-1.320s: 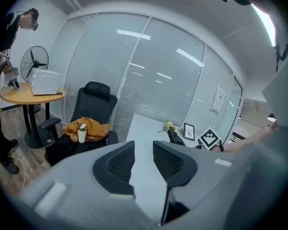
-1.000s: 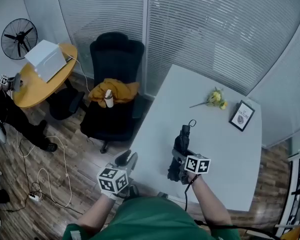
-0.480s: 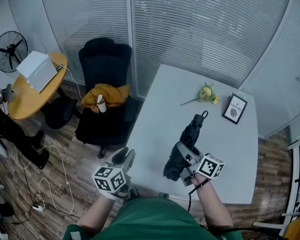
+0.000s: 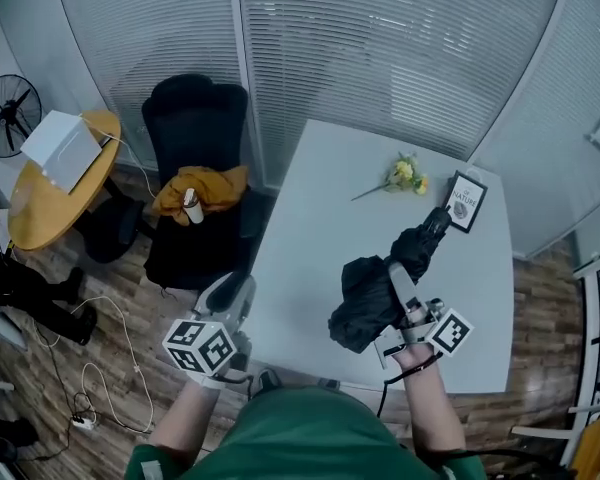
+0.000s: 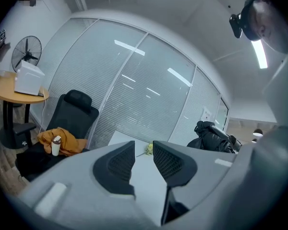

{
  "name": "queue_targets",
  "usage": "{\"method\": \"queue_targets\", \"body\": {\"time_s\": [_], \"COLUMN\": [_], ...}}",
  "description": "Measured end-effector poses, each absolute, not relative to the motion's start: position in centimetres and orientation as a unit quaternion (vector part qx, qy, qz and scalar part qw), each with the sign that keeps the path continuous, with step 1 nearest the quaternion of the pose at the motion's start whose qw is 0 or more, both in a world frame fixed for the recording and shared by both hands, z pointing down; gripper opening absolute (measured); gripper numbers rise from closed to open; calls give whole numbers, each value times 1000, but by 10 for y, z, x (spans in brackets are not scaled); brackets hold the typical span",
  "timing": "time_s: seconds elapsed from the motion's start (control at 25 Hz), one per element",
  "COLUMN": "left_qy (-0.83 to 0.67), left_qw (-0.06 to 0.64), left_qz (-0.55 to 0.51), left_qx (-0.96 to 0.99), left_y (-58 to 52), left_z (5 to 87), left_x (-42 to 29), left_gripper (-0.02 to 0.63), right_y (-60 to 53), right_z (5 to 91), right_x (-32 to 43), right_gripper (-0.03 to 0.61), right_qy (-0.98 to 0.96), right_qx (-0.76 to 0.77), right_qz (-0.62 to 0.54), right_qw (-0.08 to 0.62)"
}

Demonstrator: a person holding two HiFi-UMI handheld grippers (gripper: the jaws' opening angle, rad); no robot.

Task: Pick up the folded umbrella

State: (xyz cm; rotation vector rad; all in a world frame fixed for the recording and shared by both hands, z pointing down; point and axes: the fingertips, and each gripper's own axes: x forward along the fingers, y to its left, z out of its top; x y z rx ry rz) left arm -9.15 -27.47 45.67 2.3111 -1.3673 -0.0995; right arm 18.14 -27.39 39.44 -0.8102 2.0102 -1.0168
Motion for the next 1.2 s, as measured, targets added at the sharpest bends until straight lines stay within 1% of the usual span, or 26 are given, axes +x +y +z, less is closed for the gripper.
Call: {"method": "queue_targets", "body": {"time_s": [0.12,0.24,0.52,0.6,0.8,1.2], "left_qy": [-492,-483,-469,-474,-483,-491], "left_qw": [217,210,222,221,226,233], "left_qz": [-47,-51,-41,-40,-37,-34], "left_qx": [842,849,854,851,845,839], "left_y": [-287,-294,-286,-287,-285,-279], "left_z": [444,436,445,444,446,453], "left_x": [-88,-78,-64,-66,-70,-74], "left_gripper": [126,126,124,124,124,124], "right_y": [-275,-275,-268,-270,-280,-276], "right_z": [387,389,410,410,406,399], "right_x": [180,166,137,138,150,158], "right_gripper": [258,258,258,258,261,261], "right_qy": [772,767,773,772,751,752], "right_qx": [-303,-292,-275,-273,-264,-258], "right_qz": [-396,-403,-425,-423,-433,-426], "right_qw": [394,405,383,387,423,432]}}
